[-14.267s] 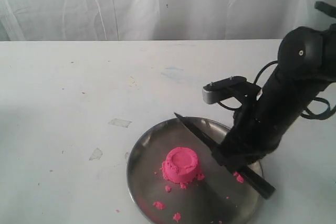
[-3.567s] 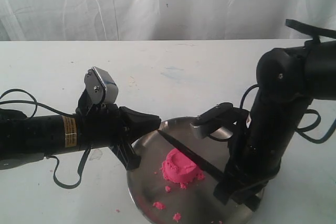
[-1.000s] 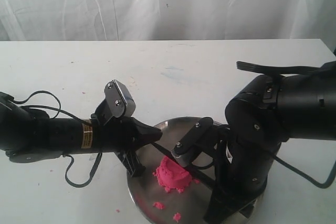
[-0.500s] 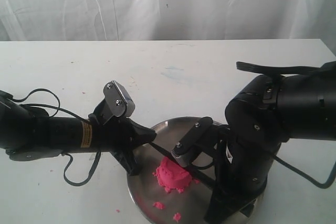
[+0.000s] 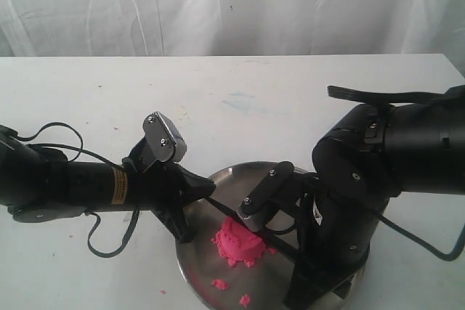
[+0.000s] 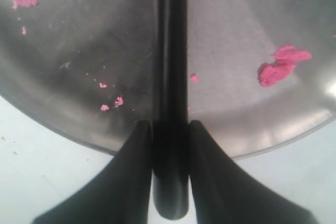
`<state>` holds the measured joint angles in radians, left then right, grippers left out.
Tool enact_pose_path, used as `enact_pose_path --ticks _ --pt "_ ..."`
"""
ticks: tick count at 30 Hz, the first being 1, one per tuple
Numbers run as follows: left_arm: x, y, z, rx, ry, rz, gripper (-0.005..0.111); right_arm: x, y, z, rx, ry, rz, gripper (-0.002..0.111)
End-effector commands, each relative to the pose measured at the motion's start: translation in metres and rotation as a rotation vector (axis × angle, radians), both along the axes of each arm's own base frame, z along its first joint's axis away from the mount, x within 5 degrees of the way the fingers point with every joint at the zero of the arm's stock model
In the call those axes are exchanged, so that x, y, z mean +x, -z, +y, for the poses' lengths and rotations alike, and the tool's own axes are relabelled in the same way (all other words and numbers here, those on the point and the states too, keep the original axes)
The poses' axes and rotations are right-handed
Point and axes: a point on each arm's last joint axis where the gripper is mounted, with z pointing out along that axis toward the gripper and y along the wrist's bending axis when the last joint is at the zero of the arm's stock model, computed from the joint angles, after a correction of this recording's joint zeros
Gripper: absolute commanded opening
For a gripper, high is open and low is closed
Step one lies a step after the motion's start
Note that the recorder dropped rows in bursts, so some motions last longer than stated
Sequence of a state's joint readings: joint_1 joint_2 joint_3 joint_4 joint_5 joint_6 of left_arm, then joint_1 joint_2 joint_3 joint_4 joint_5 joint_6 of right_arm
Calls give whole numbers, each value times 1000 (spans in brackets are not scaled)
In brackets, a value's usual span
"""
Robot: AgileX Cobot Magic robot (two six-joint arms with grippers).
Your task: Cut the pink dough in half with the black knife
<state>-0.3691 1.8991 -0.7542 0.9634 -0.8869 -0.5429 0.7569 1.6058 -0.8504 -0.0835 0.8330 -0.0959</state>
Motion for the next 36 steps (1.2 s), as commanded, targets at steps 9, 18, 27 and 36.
enact_pose_path --ticks 9,18,27,36 --pt "-2 5 3 66 -3 23 0 3 15 3 -21 -16 22 0" --pt "-2 12 3 67 -19 62 0 3 15 3 -21 -16 22 0" --pt "-3 29 3 74 -13 110 0 3 15 3 -21 -16 22 0" --pt "-3 27 1 45 4 93 0 3 15 3 -21 -16 22 0"
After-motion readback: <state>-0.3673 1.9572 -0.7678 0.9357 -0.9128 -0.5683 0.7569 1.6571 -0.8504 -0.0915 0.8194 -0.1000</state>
